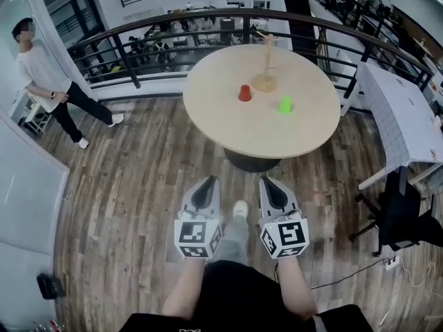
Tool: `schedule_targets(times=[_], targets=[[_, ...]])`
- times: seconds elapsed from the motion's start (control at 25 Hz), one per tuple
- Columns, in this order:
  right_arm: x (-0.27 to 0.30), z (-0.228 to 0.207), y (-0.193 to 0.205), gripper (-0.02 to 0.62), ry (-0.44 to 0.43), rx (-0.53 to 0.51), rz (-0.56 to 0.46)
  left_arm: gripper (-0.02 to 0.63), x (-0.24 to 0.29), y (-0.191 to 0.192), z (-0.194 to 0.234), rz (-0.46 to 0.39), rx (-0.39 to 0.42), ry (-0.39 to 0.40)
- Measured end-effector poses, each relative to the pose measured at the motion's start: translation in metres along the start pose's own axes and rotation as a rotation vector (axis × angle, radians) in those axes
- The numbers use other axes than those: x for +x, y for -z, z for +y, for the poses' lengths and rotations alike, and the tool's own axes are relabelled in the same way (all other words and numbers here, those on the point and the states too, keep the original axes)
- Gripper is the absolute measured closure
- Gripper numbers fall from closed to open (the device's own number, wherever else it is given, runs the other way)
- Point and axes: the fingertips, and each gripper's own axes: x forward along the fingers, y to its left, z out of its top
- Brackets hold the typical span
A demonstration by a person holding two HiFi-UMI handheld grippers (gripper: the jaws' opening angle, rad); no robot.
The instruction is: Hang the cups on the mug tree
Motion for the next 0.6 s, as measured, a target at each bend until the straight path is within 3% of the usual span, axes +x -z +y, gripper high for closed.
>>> schedule_targets(times=[0.16,0.32,0.6], targets=[[0.058,-0.042,-0.006,0.586,0.057,-0.018,0.019,0.572,0.08,-0.013,0.021,0.0,-0.032,0.044],[0.097,-0.11,0.001,0.586,0.14,-0.005,0.024,0.572,0.162,-0.008,0.005,-0.009,-0.052,0.112],[0.214,-0.182,-0.045,0.586,0.159,-0.059,-0.049,0.572,0.302,-0.054,0.017,-0.045,-0.011,0.177]])
